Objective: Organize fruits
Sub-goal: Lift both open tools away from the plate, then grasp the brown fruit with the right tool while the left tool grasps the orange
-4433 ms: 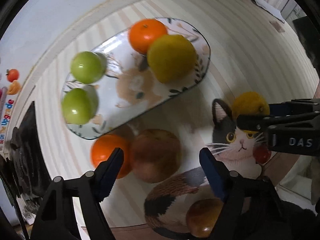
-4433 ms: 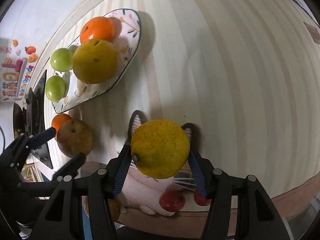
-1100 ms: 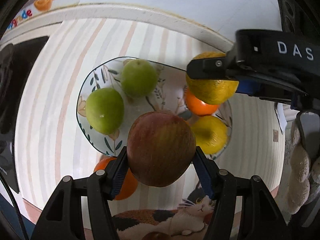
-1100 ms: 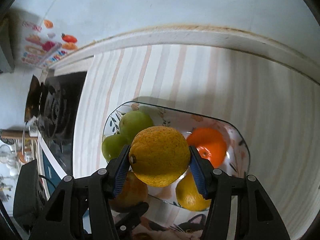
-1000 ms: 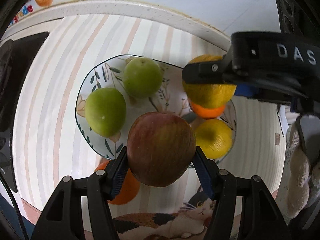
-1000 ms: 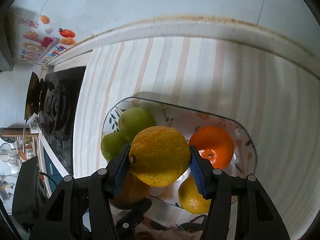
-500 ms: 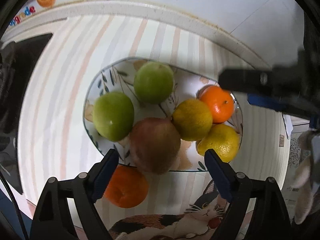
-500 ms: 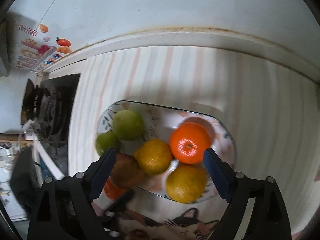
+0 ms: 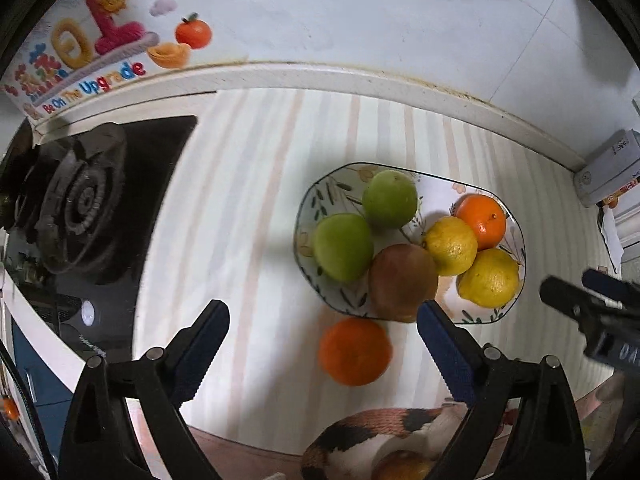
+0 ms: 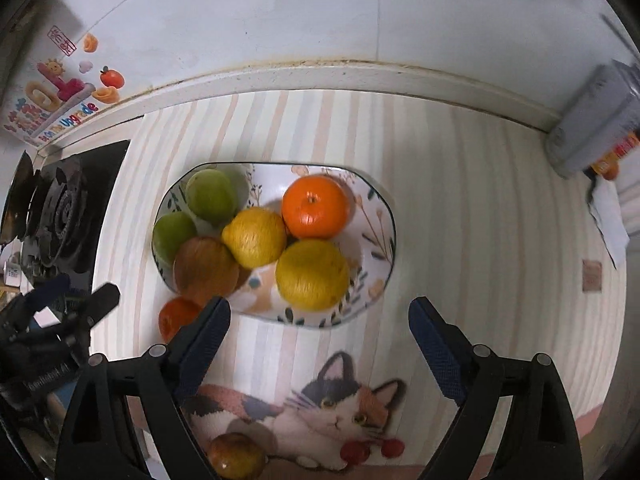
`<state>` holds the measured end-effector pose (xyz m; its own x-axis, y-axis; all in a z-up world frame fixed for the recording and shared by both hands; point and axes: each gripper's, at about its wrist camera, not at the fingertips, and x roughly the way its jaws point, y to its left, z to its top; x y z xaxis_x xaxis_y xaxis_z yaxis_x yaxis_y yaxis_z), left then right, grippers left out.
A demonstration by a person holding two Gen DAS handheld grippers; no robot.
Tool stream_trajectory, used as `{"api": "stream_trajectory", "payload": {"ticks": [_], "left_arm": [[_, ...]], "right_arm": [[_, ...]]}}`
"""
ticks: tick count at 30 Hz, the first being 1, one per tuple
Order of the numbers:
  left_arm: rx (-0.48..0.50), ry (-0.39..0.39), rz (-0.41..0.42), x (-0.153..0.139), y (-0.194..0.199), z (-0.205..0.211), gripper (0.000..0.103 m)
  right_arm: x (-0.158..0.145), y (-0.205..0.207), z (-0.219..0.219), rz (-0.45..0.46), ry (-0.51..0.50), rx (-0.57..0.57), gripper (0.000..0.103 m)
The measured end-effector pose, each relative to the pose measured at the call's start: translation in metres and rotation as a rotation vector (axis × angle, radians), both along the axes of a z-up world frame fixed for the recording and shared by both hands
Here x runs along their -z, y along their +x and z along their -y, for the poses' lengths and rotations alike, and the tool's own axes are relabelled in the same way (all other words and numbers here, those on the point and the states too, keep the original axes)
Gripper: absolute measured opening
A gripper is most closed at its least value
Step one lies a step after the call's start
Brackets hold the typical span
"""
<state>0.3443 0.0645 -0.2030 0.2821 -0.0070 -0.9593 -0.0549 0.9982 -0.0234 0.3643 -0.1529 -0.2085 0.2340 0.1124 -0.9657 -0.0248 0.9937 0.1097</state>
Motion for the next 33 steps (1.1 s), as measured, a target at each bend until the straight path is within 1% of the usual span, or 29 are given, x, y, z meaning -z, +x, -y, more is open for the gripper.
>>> {"api": "stream_trajectory", "payload": {"ticks": [10,19,22,26,30,33], "left_arm": [[0.079,-0.004,0.075,-0.040,-0.042,-0.002,0.096],[0.138,-0.011,0.170,-0.088,-0.087,-0.008,0.096],[0.155,-0.001,0.208,-0.105,-0.102,-0.009,0.096],[0.164,-0.009,0.236,-0.118,-0.118,-0.010,0.096],[0.163,0.007,0.263,-0.128,-0.131,-0.008,0.096],[0.162,0.008,0.271,-0.130,-0.137,-0.005,0.096]], "right_arm": [[-0.040,-0.073,-0.018,0.096,-0.019,0.082,0.093],[-0.084,-0.134,-0.027,0.178,-0.021,0.142,0.093],[-0.096,-0.150,-0.029,0.197,-0.014,0.145,0.093],[-0.109,-0.167,-0.029,0.217,-0.006,0.141,0.093],[-0.119,-0.179,-0.028,0.239,-0.013,0.135,0.093],[-0.124,-0.184,-0.026,0.245,0.002,0.133,0.093]]}}
